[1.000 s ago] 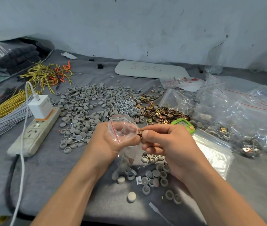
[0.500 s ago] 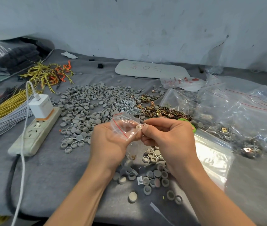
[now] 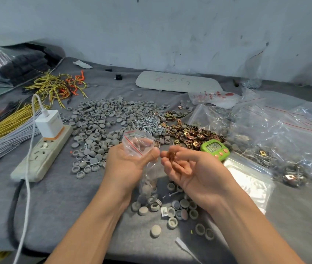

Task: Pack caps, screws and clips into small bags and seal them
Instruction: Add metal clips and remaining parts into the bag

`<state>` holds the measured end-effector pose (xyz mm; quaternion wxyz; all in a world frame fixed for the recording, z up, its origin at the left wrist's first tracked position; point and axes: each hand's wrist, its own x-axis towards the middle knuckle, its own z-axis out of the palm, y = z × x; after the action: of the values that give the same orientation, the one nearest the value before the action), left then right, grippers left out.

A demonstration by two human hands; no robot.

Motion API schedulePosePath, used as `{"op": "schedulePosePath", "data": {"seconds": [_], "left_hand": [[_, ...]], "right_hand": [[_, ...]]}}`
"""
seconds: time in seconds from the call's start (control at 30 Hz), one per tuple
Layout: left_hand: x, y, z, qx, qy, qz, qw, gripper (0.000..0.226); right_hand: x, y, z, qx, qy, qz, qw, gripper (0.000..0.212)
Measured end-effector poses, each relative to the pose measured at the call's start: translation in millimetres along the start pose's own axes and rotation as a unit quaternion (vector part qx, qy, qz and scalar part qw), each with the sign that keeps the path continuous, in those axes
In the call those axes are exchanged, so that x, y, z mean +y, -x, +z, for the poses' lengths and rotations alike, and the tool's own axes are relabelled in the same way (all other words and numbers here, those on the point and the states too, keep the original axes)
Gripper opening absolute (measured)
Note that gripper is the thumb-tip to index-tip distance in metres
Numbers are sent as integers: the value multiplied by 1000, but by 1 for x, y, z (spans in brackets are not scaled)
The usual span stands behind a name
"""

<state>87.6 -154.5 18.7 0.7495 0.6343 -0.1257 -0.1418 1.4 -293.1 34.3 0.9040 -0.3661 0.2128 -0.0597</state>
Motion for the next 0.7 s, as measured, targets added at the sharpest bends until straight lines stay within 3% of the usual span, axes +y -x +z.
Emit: {"op": "schedulePosePath", "data": {"seconds": [0.1,0.23,0.37,0.43,0.5,0.57,0.6,0.63,0.7], "left_hand": [[0,1,-1,-31,-74,41,996,16],[-3,1,0,-64,-136,93,984,14],[-7,-2,-1,-63,-135,90,985,28],[-8,-3,-1,-64,-140,90,984,33],[-8,-2,0,-85,-145,85,982,31],[-7,1,3,-113,-169,83,976,24],[-6,2,4,-118,-192,86,970,20],[-6,2,5,-117,-199,85,969,20],[-5,3,4,-105,-158,69,979,23]], "right_hand": [[2,-3,1,13,91,-12,996,17],[8,-5,1,48,292,-79,952,22],[7,-4,2,120,274,-199,933,25],[0,-1,3,120,310,-316,889,20],[-3,4,6,61,400,-407,819,20],[2,7,8,24,490,-428,759,23],[5,8,9,23,509,-420,751,24],[6,7,9,27,499,-403,766,26],[0,5,8,64,398,-344,848,31]]}}
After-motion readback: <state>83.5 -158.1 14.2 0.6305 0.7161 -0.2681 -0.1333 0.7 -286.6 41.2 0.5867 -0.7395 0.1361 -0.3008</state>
